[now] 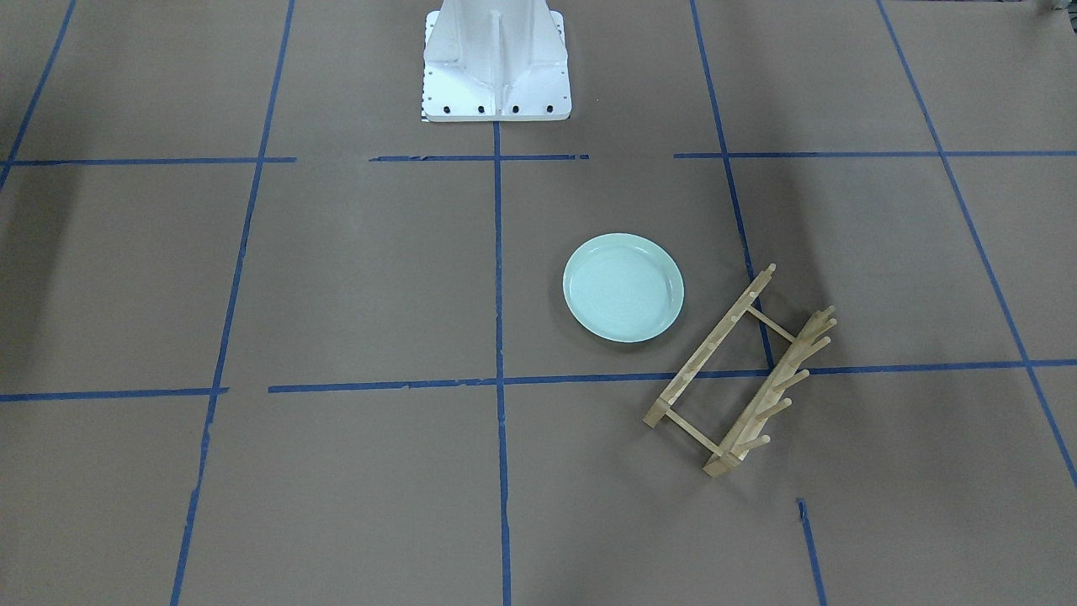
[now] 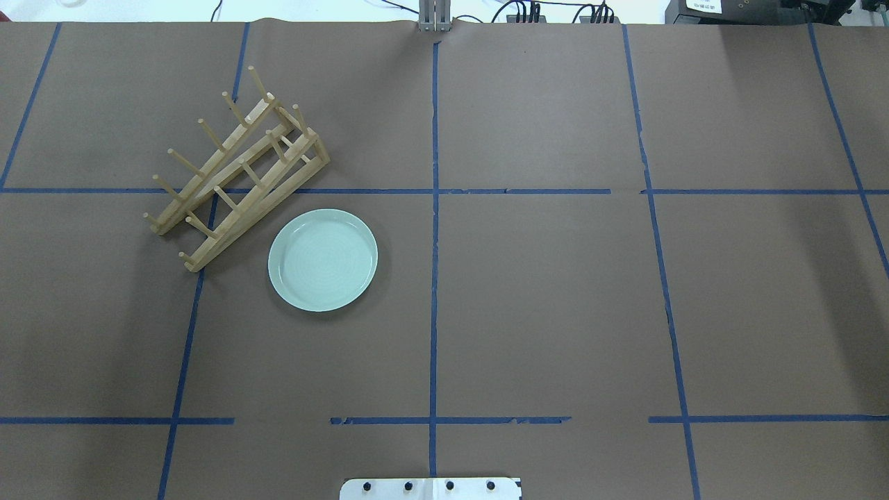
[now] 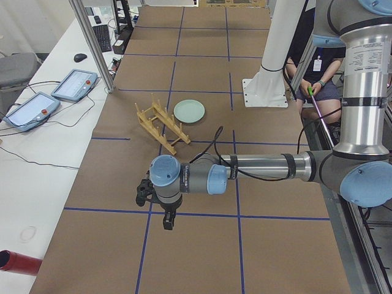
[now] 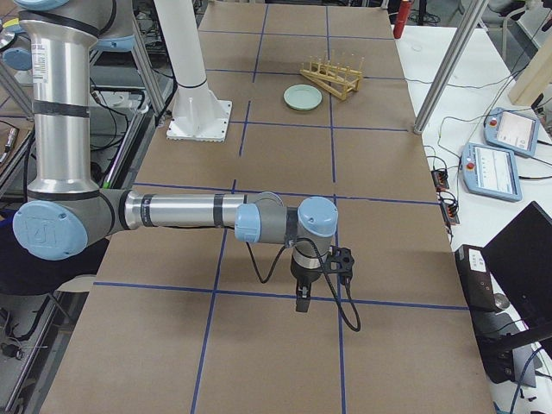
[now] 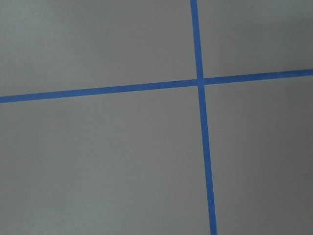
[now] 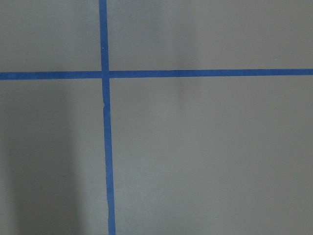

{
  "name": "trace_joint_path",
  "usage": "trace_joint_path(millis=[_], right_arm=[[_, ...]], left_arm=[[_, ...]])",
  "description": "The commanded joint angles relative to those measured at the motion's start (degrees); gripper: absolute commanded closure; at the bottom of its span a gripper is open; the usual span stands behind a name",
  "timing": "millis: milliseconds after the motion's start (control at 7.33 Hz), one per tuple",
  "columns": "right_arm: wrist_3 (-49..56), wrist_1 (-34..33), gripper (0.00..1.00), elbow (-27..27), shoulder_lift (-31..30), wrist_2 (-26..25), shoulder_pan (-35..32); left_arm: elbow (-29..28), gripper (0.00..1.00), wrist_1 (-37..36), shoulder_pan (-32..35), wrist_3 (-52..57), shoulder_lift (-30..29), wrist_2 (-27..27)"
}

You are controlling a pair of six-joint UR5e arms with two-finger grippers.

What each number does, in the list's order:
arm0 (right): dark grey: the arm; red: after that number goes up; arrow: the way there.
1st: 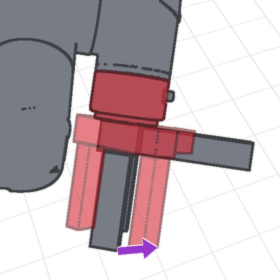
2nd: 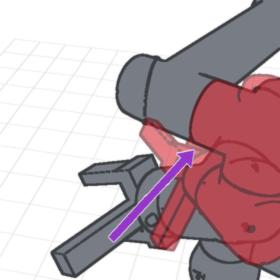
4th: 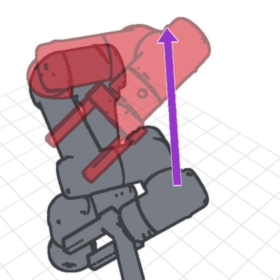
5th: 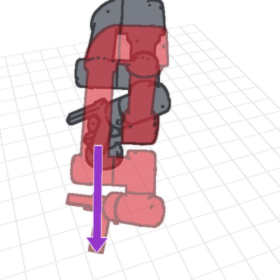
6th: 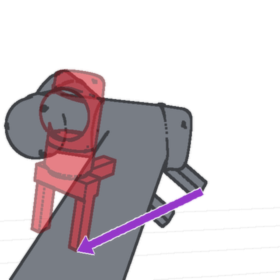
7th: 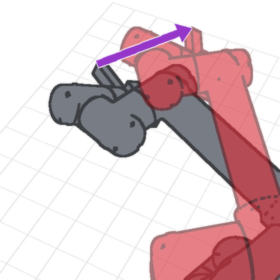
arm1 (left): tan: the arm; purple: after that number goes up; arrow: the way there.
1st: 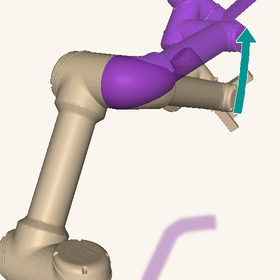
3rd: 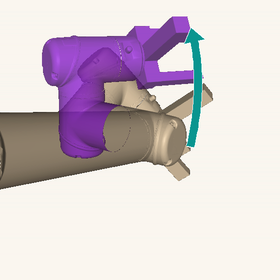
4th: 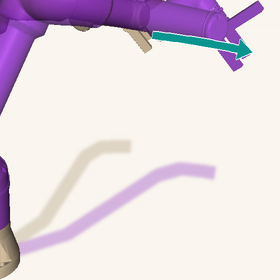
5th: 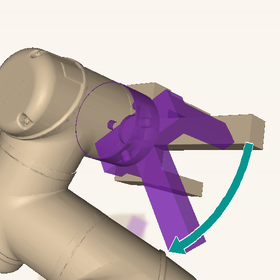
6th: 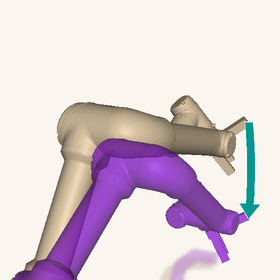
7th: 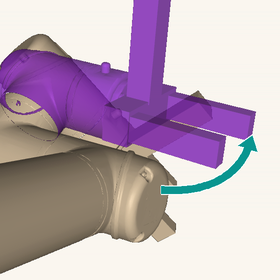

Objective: Place plate on table

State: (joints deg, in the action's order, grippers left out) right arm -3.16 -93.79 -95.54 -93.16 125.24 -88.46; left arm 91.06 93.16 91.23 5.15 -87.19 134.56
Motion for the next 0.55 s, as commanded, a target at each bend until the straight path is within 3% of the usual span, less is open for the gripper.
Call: trace_joint_path(millis=[0, 409], right_arm=[[0.0, 0.0, 0.0, 0.0, 0.0, 0.0, 0.0], [0.0, 0.0, 0.0, 0.0, 0.0, 0.0, 0.0]], left_arm=[[0.0, 0.0, 0.1, 0.0, 0.0, 0.0, 0.0], [0.2, 0.0, 0.1, 0.1, 0.1, 0.0, 0.1]])
